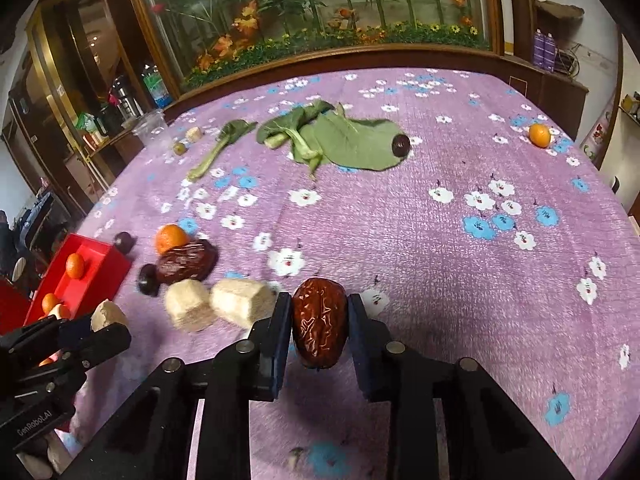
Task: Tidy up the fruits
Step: 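Grasp a red date with the right gripper while the left gripper grasps a yam chunk, then carry the yam chunk and red date over the red tray and release them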
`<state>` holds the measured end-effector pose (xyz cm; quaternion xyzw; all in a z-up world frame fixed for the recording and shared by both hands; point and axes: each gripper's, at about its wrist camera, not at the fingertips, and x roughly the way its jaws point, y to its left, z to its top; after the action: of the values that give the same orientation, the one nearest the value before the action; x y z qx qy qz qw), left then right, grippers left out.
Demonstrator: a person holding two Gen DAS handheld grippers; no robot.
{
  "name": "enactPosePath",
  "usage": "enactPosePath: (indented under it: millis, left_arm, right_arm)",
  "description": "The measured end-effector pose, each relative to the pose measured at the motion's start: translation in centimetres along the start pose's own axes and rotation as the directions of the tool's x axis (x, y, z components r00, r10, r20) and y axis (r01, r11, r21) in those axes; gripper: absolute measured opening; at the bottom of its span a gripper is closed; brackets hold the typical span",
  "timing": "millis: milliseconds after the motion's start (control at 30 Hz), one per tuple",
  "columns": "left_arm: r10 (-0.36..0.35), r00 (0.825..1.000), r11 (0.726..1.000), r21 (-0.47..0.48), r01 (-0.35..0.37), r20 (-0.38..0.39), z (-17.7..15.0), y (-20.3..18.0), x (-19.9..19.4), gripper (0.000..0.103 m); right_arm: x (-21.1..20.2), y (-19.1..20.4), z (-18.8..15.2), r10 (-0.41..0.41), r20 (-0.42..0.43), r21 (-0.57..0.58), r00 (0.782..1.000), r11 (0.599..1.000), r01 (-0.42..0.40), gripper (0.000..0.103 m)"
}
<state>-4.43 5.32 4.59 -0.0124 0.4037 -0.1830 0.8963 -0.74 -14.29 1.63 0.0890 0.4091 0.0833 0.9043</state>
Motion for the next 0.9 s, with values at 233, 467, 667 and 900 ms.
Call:
enactPosePath:
  millis: [233, 467, 667, 900]
  left_arm:
    - [0.064, 0.994, 0.998, -0.020, -0.062, 0.086, -0.9, 0.9, -5.5, 0.028]
    - [0.162, 0.972, 0.986, -0.056, -0.155, 0.168, -2.8, 2.4, -10.7, 0.029]
    - [0.280, 0.940, 0.957, -0.131, -0.258, 0.195, -4.1, 5.2, -13.6, 0.029]
    - [0.417, 0.892, 0.899, -0.221, -0.378, 0.172, -5.4, 9.2, -15.2, 0.029]
  right_arm:
    - [-3.9, 3.9, -0.3, 0.036, 0.050, -0.062, 0.998, 0.998, -0.033, 0.030]
    - [-6.9, 8.9, -1.4, 0.086, 0.080, -0.140, 0.993, 0.987, -0.074, 0.030]
    - [-8.2, 13.4, -2.8, 0.144, 0.078, -0.204, 0.987, 0.971, -0.125, 0.030]
    - [-7.6, 18.7, -4.3, 0.212, 0.036, -0.284, 0.977, 0.939, -0.193, 0.030]
